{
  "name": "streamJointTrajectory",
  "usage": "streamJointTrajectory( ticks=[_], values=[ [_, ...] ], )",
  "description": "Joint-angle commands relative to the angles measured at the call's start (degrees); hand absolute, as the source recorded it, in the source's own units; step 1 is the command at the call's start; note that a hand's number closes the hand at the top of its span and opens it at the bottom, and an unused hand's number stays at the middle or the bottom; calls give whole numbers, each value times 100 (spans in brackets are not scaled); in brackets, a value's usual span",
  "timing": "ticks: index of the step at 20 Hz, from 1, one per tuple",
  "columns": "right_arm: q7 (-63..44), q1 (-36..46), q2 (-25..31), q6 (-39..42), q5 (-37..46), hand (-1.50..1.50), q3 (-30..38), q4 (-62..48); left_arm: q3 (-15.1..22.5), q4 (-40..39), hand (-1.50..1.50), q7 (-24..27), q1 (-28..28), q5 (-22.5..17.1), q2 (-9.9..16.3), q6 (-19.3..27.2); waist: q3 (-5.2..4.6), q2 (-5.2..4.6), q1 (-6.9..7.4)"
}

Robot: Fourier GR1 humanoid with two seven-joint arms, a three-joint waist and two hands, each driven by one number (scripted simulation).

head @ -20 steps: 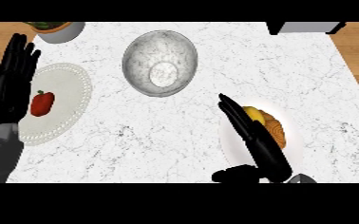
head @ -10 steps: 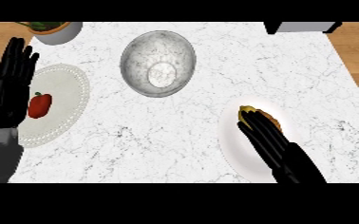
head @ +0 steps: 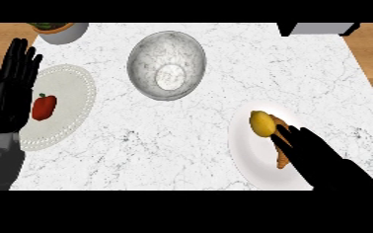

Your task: Pick the croissant from the plate and place it in the bowl

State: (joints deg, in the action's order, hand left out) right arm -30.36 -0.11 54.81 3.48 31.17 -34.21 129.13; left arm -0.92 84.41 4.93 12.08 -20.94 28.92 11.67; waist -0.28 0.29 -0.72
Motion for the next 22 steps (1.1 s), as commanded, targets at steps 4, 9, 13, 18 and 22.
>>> streamJointTrajectory(
  ticks=[4,9,13,18,22],
  values=[
    [-1301,319,156,1660,-379,-150,-171,456,-122,203,0,-137,-131,-26,59,-163,21,-22,123],
    [-1428,755,-483,2325,-714,-150,258,87,-147,-279,0,65,320,290,-252,-154,24,-38,80],
    [-966,672,-538,2608,-658,-150,536,-458,-317,125,0,-188,14,191,-136,-346,28,-29,105],
    [-876,367,-1188,2538,220,-150,247,-659,-367,-142,0,-81,145,400,-434,-354,28,-28,64],
    [85,250,-1118,2411,288,-150,781,-1414,-439,84,0,-331,196,521,-381,-320,31,-25,62]
  ],
)
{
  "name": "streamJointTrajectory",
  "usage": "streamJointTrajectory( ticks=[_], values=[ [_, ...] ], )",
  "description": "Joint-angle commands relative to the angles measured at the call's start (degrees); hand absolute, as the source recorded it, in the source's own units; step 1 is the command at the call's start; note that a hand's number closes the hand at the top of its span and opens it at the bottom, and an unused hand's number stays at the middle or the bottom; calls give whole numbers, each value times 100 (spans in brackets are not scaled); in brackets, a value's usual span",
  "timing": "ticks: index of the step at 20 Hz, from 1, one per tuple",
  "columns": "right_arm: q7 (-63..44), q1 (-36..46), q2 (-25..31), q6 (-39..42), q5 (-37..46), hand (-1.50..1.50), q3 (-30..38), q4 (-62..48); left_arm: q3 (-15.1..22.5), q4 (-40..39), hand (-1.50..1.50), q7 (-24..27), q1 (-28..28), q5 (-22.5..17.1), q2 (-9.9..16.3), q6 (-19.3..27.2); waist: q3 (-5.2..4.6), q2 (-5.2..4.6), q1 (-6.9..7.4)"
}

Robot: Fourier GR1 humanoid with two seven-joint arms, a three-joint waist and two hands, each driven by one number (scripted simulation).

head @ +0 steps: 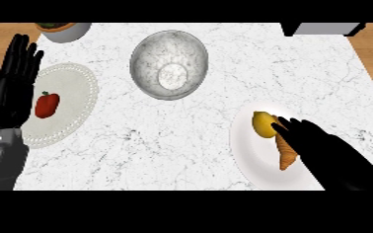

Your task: Pick the croissant from the plate and place it in the bowl

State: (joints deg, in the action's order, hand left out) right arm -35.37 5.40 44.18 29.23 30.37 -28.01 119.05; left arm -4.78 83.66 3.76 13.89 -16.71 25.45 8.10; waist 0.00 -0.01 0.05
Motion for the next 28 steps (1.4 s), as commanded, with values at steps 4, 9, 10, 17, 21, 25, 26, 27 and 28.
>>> streamJointTrajectory(
  ticks=[4,9,10,17,21,25,26,27,28],
  values=[
    [793,-366,-428,-401,959,-150,79,-884,0,172,0,-221,17,268,-265,100,2,4,-11],
    [1355,-469,-332,-230,1029,-150,621,-992,-345,66,0,-34,-171,248,-126,-286,0,6,-14],
    [1533,-406,-530,-534,1210,-150,513,-1475,-162,883,0,-325,-572,256,-259,-121,3,11,25],
    [2749,-216,-838,-799,1613,-150,742,-2319,-503,-121,0,8,23,328,-264,-479,0,-1,-11],
    [2494,-227,-1040,-321,1919,-150,830,-2062,-592,3,0,-283,139,357,-315,-509,0,3,-17],
    [2631,-212,-1290,-428,2175,-150,830,-2424,-428,-316,0,-68,420,674,-579,-316,0,0,-30],
    [2791,-101,-1405,-582,2371,-150,699,-2885,-479,-245,0,-22,180,566,-620,-427,0,-1,-8],
    [2756,-92,-1605,-833,2599,-150,582,-3132,-579,94,0,-305,33,507,-436,-499,1,1,10],
    [2952,28,-1527,-720,2507,-150,838,-3280,-473,-102,0,-72,170,704,-636,-342,1,-1,-2]
  ],
)
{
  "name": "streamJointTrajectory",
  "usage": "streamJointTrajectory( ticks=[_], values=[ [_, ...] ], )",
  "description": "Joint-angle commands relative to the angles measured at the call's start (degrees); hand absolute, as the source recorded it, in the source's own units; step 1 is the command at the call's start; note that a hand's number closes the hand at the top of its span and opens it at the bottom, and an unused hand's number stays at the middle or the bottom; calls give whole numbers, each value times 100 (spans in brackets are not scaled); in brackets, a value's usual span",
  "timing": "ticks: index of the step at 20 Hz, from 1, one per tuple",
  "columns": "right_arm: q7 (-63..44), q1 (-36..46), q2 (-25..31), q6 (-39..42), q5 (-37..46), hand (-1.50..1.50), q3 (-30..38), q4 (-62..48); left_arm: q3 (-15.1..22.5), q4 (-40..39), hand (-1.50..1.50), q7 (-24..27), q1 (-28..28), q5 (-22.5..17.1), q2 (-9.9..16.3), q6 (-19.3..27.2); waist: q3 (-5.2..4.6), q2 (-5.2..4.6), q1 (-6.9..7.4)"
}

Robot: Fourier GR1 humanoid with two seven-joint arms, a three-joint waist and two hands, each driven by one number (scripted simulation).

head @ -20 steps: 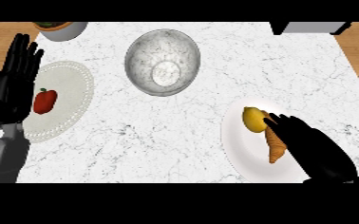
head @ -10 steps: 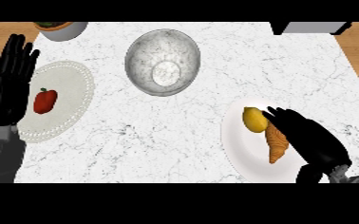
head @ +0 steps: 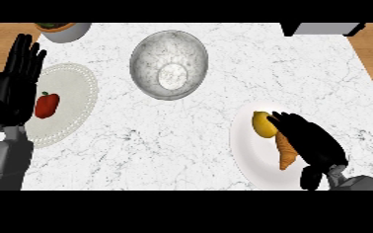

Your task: Pick the croissant from the plate and place it in the bowl

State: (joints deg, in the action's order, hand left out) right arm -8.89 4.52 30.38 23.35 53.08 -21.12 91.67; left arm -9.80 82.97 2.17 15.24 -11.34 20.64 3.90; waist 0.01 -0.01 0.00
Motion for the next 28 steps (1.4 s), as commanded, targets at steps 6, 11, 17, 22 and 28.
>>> streamJointTrajectory(
  ticks=[6,11,17,22,28],
  values=[
    [327,-49,-505,-277,689,-150,55,-799,30,494,0,-289,-160,218,-212,51,1,4,4],
    [547,586,-683,-391,820,-150,521,-1817,-125,-1,0,13,-64,240,-238,-117,0,-5,13],
    [1058,365,-708,-994,1168,150,582,-2092,-185,715,0,-457,-265,176,-205,-188,2,2,21],
    [1282,595,-795,-1138,1270,150,715,-1923,-135,422,0,-319,-74,316,-398,-67,0,2,5],
    [2650,2326,-1,-706,789,150,1366,-3303,18,341,0,-44,-14,278,-403,-391,24,-138,482]
  ],
)
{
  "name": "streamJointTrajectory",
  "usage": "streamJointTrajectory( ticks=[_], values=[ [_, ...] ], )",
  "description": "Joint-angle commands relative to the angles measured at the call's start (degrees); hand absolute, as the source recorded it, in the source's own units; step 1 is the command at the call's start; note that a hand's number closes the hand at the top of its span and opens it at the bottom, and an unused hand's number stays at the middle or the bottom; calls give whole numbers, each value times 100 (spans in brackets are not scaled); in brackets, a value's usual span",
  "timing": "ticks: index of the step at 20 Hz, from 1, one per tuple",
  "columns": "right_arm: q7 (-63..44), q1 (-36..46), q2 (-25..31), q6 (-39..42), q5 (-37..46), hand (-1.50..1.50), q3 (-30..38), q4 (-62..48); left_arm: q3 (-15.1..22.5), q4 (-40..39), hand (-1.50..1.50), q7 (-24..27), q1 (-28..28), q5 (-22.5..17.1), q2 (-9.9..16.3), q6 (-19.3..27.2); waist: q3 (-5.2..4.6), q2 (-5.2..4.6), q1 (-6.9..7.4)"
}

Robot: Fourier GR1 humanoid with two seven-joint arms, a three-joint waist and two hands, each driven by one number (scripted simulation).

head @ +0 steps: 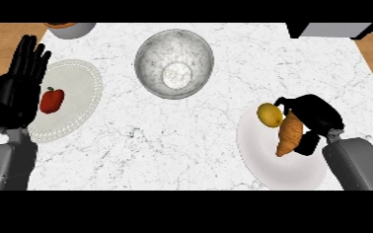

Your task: Pick the croissant from the plate and place it in the bowl

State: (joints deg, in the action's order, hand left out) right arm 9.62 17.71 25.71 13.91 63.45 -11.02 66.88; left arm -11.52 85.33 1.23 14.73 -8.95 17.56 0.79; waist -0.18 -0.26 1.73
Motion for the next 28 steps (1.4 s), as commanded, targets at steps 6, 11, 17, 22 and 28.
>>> streamJointTrajectory(
  ticks=[6,11,17,22,28],
  values=[
    [1800,2000,1013,368,-456,150,633,-1619,302,59,0,-25,436,-16,-91,-183,73,-341,763],
    [2551,2710,1382,230,-481,150,813,-2405,422,-15,0,24,568,119,-226,-51,70,-380,777],
    [3070,3398,1504,-410,-682,150,1310,-3218,439,15,0,-91,509,90,-188,-118,66,-290,731],
    [4201,4052,1707,158,-1215,150,1672,-3737,348,-102,0,-43,654,132,-208,25,56,-260,602],
    [4814,4845,1535,435,-1606,150,1953,-4248,393,-208,0,-142,768,212,-245,116,46,-243,519]
  ],
)
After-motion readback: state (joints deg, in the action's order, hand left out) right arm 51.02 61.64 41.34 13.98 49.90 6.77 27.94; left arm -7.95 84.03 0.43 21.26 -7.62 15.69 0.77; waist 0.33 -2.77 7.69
